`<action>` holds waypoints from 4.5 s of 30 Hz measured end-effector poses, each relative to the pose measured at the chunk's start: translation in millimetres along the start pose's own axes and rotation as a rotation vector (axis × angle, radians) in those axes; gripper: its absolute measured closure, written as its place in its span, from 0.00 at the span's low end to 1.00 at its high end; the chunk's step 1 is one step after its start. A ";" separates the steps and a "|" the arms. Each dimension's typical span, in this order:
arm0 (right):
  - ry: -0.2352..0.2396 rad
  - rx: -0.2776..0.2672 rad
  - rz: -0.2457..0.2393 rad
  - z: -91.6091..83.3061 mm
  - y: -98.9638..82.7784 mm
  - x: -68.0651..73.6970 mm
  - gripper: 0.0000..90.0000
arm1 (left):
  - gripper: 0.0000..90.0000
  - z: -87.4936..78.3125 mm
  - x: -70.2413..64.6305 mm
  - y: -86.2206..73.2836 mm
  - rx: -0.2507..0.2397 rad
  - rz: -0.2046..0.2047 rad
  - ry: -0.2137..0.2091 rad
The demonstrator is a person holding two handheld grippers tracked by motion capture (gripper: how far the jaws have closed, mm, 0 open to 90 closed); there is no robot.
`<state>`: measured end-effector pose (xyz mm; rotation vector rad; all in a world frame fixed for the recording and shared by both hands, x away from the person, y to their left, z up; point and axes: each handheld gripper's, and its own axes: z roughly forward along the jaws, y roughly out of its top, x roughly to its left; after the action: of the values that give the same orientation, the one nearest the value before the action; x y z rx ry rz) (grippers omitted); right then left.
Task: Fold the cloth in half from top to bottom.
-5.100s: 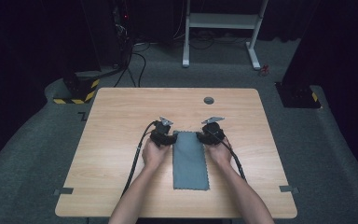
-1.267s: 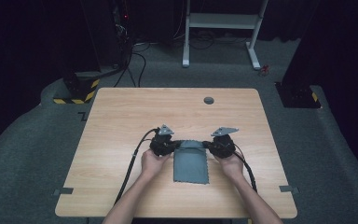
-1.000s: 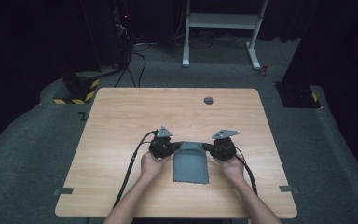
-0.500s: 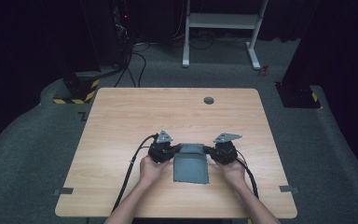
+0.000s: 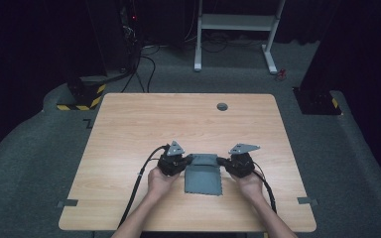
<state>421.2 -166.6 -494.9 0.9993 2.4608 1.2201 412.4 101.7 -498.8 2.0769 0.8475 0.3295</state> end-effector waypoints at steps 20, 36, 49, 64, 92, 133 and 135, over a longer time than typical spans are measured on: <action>0.018 -0.004 -0.036 -7.9 -5.6 12.2 1.00 | 0.99 -10.7 -8.4 -13.4 -0.039 -0.041 -0.015; 0.041 -0.020 -0.036 -14.7 -16.0 19.6 1.00 | 0.99 -18.8 -19.1 -20.7 -0.036 -0.014 -0.031; 0.043 -0.014 -0.046 -16.9 -27.1 26.4 1.00 | 0.98 -19.5 -24.7 -30.1 -0.035 -0.020 -0.057; 0.041 -0.012 -0.078 -20.6 -37.4 37.0 0.99 | 0.98 -22.1 -33.1 -42.5 -0.034 0.004 -0.054; 0.033 0.010 -0.119 -26.6 -54.1 49.2 0.96 | 0.95 -30.8 -42.7 -57.9 -0.015 0.006 -0.072; 0.039 0.054 -0.130 -14.2 -44.9 57.8 0.91 | 0.56 -21.4 -45.7 -43.8 0.103 0.001 0.018; 0.037 0.059 -0.128 -15.9 -50.4 57.0 0.91 | 0.56 -24.4 -46.2 -48.3 0.103 0.013 0.029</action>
<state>347.2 -160.3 -518.0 0.8261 2.5588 1.1420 344.3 105.4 -519.2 2.1782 0.8850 0.3304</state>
